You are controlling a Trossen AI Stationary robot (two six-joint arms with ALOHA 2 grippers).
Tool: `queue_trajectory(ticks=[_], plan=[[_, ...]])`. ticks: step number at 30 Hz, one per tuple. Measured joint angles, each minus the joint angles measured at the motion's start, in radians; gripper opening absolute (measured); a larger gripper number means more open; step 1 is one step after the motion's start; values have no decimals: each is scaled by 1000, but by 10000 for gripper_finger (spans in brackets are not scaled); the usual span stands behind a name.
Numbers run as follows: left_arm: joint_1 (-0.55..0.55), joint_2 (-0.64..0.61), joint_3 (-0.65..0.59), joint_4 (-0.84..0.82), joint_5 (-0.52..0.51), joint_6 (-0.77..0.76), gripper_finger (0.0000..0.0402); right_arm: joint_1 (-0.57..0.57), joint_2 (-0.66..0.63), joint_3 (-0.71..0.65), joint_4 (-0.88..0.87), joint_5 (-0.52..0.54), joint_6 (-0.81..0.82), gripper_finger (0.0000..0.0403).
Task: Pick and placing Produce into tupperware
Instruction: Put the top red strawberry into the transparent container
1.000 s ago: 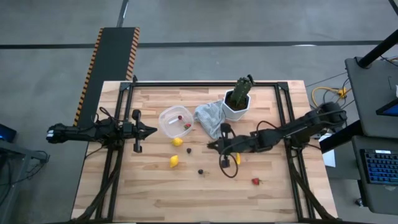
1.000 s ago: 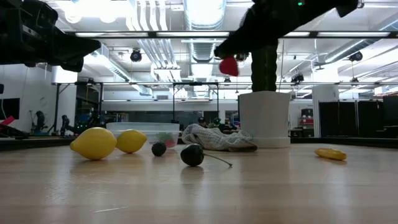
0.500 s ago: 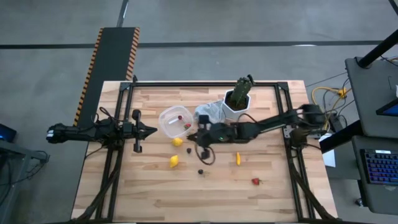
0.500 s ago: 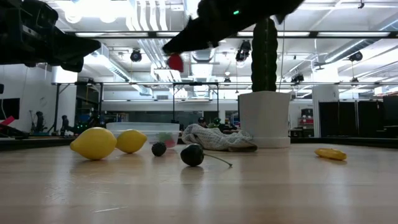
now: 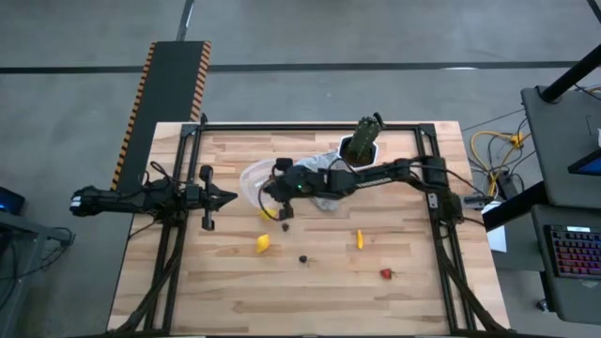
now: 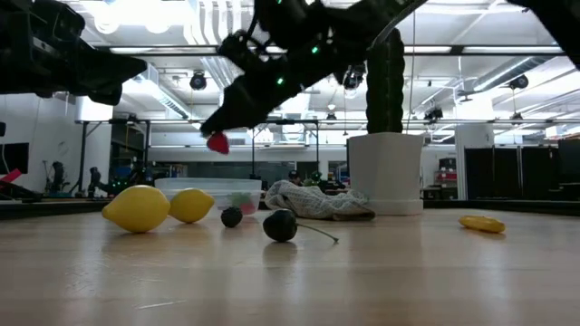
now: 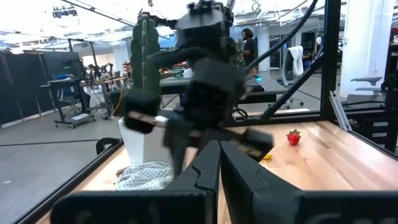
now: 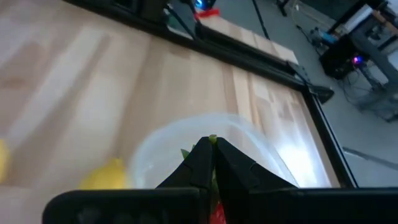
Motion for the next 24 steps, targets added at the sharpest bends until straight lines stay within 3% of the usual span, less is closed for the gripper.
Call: queue_trajectory(ticks=[7,24], plan=[[0,4,0,0,0,0,0,-60,76,54,-38,-3,22,8],[0,5,0,0,0,0,0,-86,80,45,-85,-3,37,9]])
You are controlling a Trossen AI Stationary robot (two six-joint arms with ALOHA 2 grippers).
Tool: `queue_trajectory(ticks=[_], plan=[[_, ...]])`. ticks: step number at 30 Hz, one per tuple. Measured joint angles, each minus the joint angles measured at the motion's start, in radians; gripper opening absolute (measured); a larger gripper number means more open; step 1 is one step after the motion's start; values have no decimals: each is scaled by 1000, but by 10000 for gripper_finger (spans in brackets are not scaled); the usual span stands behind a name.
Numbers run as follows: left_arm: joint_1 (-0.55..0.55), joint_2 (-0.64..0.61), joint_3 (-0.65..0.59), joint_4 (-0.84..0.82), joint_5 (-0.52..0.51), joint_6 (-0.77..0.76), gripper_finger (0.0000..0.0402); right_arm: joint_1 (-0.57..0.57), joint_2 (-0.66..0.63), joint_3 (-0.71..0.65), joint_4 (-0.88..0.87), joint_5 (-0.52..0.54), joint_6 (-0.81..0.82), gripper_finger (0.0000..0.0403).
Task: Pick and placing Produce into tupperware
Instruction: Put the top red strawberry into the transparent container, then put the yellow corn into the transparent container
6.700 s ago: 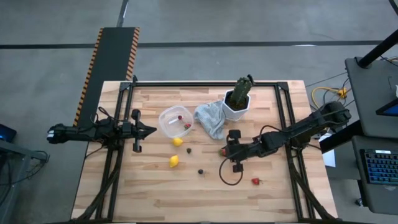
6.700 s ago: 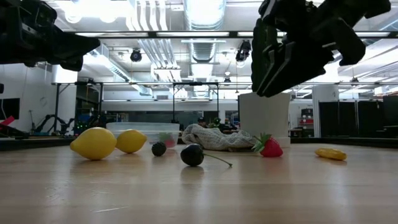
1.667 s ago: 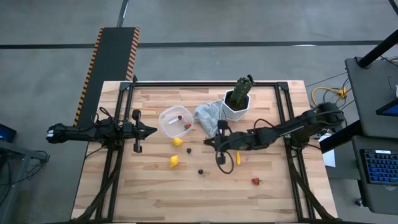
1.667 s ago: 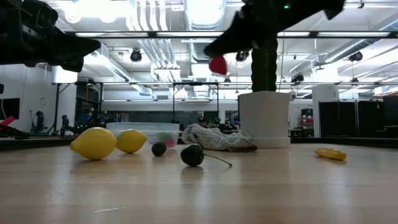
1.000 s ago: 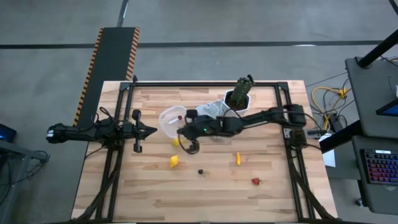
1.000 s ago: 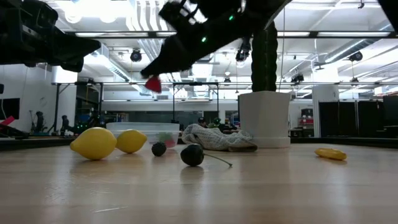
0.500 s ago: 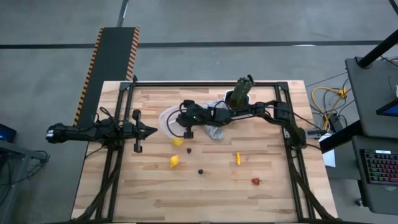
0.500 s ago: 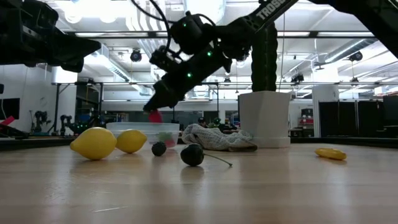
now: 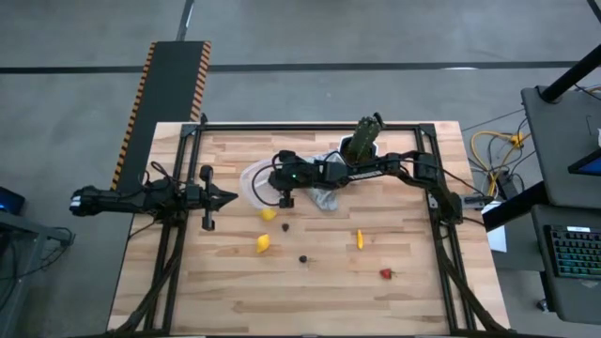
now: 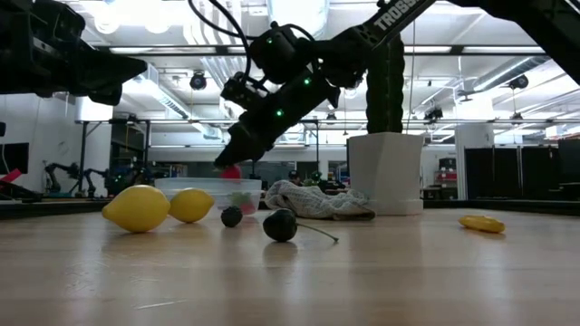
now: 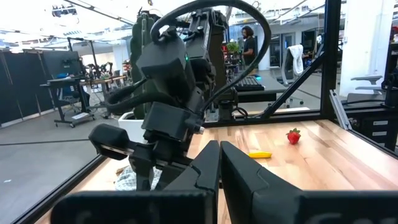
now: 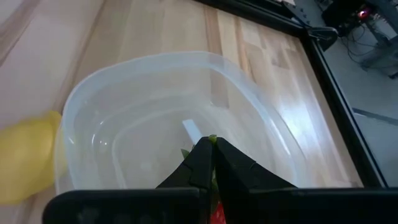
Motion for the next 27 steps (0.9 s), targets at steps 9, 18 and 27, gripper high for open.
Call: queue_trajectory(ticks=[9,18,27], plan=[[0,0,0,0,0,0,0,1,0,0,3,0,-2,9],[0,0,0,0,0,0,0,0,0,-1,4,0,-2,28],[0,0,0,0,0,0,0,1,-1,-1,6,0,12,56]])
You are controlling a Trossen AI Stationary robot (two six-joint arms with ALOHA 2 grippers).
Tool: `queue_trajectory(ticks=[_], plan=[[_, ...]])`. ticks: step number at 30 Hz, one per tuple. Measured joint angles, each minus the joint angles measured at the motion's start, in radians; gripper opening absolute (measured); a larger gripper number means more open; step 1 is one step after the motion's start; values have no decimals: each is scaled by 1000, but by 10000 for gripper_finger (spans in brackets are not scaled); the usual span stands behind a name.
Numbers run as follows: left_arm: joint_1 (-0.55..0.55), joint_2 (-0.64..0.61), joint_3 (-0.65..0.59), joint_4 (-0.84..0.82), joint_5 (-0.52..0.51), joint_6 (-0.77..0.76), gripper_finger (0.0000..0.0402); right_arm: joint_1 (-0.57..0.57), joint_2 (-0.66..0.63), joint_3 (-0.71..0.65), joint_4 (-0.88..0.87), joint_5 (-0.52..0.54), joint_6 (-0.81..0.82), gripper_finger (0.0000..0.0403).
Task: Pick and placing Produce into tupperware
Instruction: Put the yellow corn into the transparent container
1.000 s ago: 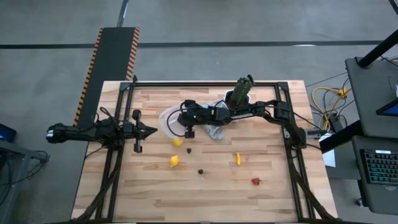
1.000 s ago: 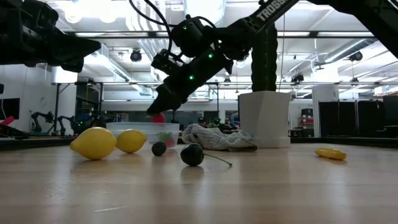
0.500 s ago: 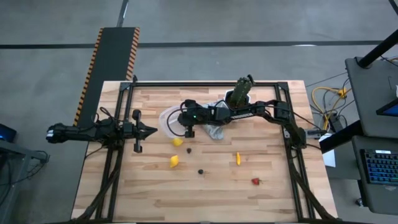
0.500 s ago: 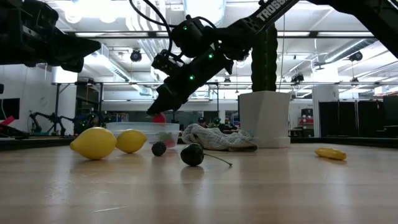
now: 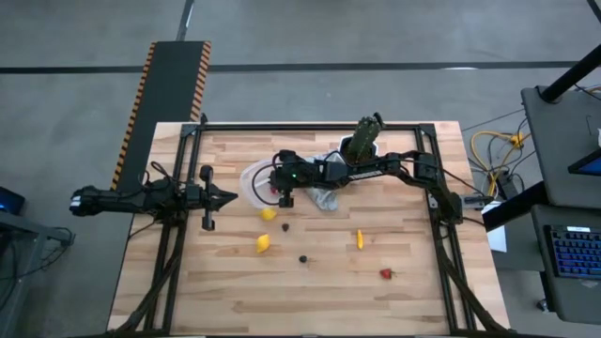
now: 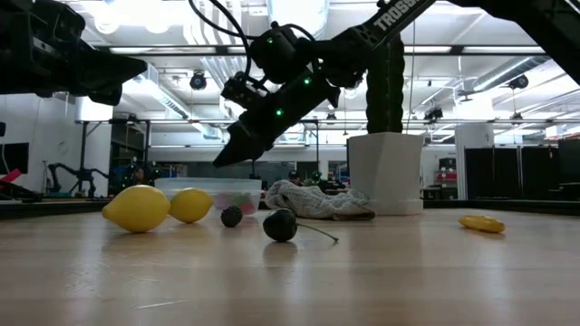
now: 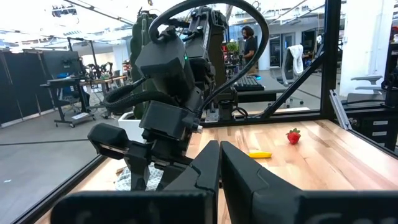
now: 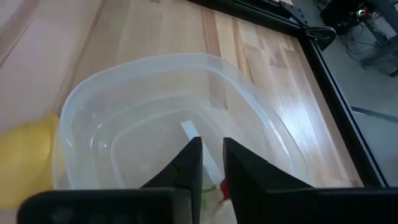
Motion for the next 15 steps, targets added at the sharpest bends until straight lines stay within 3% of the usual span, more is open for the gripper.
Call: queue_trajectory(ticks=[6,15], plan=[[0,0,0,0,0,0,0,10,-21,0,-3,0,26,66],[0,0,0,0,0,0,0,87,-151,0,-56,0,-27,69]])
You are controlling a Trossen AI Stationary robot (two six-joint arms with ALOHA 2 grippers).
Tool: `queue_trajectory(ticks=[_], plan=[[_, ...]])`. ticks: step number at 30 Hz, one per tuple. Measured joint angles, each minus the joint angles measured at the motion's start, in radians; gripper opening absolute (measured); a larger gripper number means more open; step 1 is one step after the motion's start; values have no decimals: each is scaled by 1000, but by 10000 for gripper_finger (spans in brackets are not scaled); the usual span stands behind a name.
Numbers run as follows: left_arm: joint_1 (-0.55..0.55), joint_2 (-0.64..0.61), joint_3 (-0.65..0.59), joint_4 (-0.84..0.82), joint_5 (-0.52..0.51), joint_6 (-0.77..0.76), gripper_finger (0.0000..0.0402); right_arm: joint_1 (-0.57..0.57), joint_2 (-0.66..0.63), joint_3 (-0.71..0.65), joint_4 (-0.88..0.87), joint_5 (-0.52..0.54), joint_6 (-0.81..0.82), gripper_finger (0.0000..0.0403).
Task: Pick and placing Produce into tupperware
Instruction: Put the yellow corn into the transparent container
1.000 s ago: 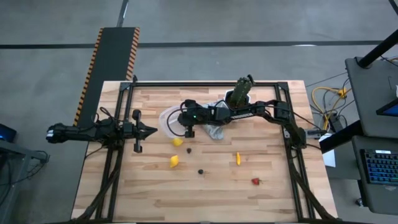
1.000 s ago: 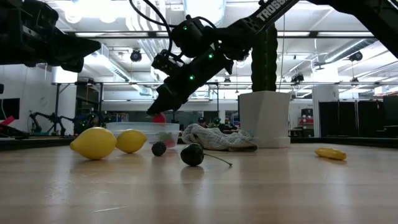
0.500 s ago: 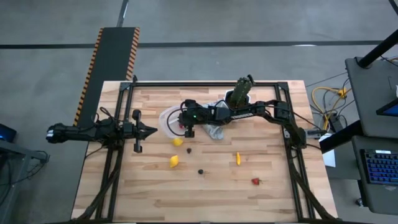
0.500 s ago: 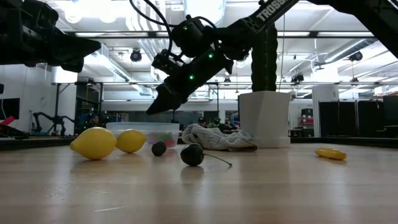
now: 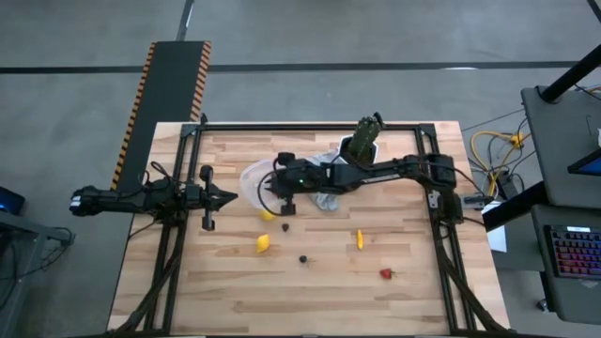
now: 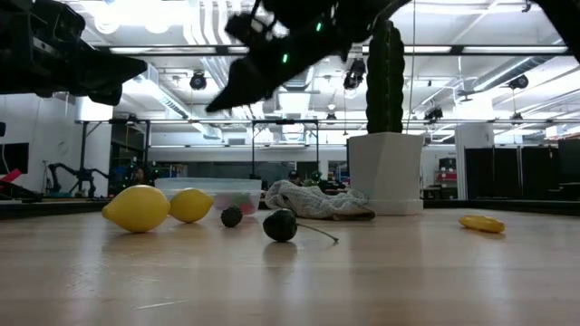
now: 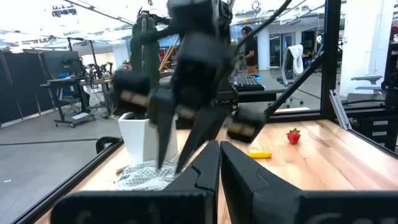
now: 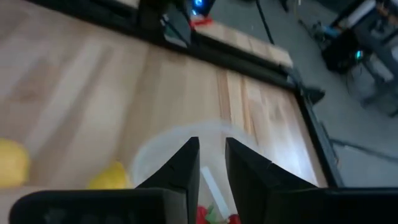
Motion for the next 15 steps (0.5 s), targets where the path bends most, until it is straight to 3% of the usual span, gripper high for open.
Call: queue_trajectory(ticks=[7,15], plan=[[0,0,0,0,0,0,0,66,-166,-1,-91,5,-67,75],[0,0,0,0,0,0,0,117,-375,-1,-371,9,-47,75]])
